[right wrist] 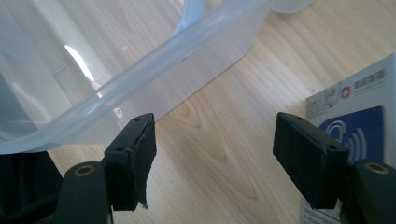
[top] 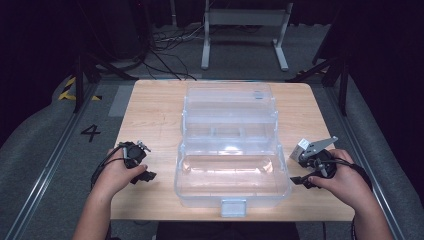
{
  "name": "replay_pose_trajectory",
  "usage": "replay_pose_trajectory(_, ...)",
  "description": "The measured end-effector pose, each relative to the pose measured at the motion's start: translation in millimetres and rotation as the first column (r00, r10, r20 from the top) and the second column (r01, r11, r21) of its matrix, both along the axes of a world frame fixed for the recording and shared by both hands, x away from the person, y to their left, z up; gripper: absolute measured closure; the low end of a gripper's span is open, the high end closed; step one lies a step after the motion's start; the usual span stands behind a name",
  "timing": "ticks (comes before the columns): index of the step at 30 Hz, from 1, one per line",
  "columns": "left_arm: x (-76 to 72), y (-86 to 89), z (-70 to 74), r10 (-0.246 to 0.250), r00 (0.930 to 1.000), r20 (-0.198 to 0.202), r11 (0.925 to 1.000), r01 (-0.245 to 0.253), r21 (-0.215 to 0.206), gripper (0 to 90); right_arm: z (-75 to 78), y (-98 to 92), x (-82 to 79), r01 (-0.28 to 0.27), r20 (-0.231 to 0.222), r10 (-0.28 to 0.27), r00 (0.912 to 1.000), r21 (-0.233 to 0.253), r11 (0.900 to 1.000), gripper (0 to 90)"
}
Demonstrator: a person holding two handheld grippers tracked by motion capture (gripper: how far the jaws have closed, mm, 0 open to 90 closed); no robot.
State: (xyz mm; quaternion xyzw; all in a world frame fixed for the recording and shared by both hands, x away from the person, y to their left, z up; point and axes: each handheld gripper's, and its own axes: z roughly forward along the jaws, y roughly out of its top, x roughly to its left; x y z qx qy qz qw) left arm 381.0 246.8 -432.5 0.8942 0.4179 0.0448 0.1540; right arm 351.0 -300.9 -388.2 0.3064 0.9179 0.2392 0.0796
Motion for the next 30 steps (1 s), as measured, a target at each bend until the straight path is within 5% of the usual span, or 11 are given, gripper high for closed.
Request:
replay_pose_trajectory(10,-0.4,-3.6,-1.0,-0.004,1.0000,-0.007,1.0000,0.004,-0.002,21.3,25.8,-10.3,-1.1,0.027,0.082,-0.030,0.9962,0.046,0.999,31.0)
replay_pose_trajectory(19,0.8,-1.3,-1.5,-0.002,1.0000,-0.004,1.0000,0.002,-0.003,21.3,49.7,-26.1,9.3,0.076,0.118,-0.079,0.9898,0.024,0.997,27.8)
replay_pose_trajectory(26,1.0,-2.1,-2.2,0.001,0.9999,-0.014,0.9999,-0.001,-0.012,21.3,55.1,-36.6,21.8,0.127,0.119,-0.127,0.9848,0.007,0.992,25.9)
replay_pose_trajectory(30,1.8,-2.0,-2.7,-0.003,0.9999,-0.014,1.0000,0.003,-0.007,21.3,53.0,-43.7,33.2,0.140,0.083,-0.136,0.9872,-0.050,0.989,23.3)
